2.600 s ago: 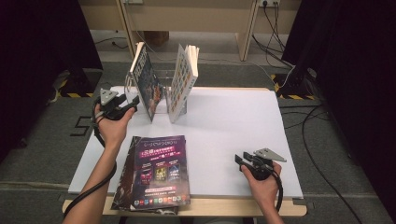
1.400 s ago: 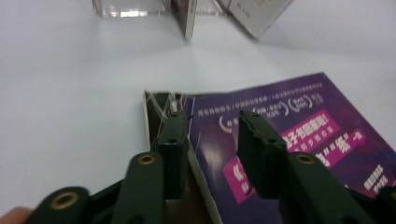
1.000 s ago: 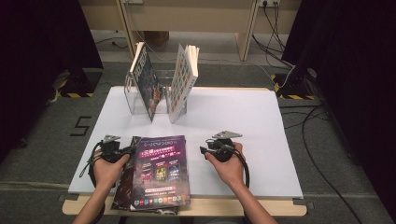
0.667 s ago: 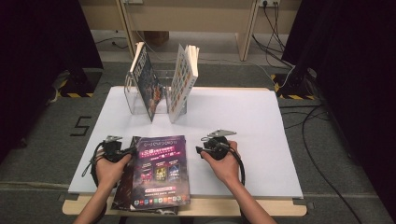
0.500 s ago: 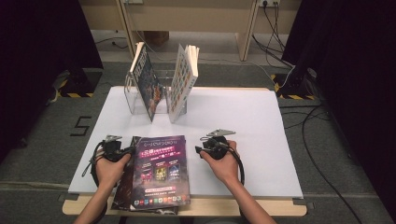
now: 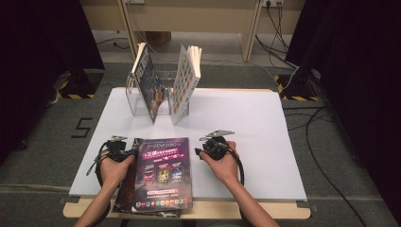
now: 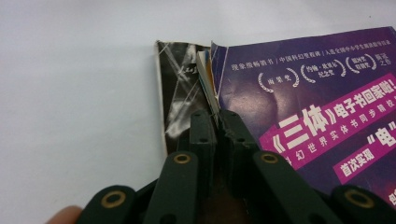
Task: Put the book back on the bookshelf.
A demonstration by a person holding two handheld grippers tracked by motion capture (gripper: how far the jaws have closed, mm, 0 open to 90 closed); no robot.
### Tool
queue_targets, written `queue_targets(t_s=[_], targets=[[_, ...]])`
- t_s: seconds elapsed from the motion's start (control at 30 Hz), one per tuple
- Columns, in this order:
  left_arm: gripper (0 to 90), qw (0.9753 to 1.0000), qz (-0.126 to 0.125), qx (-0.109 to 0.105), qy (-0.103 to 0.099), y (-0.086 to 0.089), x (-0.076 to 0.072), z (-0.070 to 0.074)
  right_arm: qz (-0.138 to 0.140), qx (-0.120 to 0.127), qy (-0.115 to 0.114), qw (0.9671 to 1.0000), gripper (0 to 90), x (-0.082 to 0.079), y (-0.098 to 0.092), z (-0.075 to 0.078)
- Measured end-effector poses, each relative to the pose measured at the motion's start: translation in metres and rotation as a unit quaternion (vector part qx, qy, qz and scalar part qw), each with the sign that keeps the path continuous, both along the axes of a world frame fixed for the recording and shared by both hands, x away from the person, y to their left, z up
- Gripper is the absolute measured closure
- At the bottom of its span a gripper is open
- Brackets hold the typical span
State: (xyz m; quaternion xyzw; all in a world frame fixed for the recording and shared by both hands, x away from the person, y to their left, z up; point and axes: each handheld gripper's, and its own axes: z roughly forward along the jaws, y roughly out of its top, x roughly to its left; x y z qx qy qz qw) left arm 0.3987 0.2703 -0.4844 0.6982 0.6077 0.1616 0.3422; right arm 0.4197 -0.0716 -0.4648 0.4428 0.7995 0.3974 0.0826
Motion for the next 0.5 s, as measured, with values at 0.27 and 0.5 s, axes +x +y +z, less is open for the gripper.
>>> queue_targets(t_s=[0.27, 0.5], targets=[[83.8, 0.9998, -0.010, 0.016, 0.003, -0.009, 0.007, 0.001, 0.008, -0.004, 0.032, 0.9995, 57.0, 0.009, 0.011, -0.008], [83.1, 0.9997, -0.015, 0.018, 0.005, -0.014, 0.011, 0.002, 0.018, 0.000, 0.064, 0.9978, 55.5, 0.018, 0.021, -0.015]])
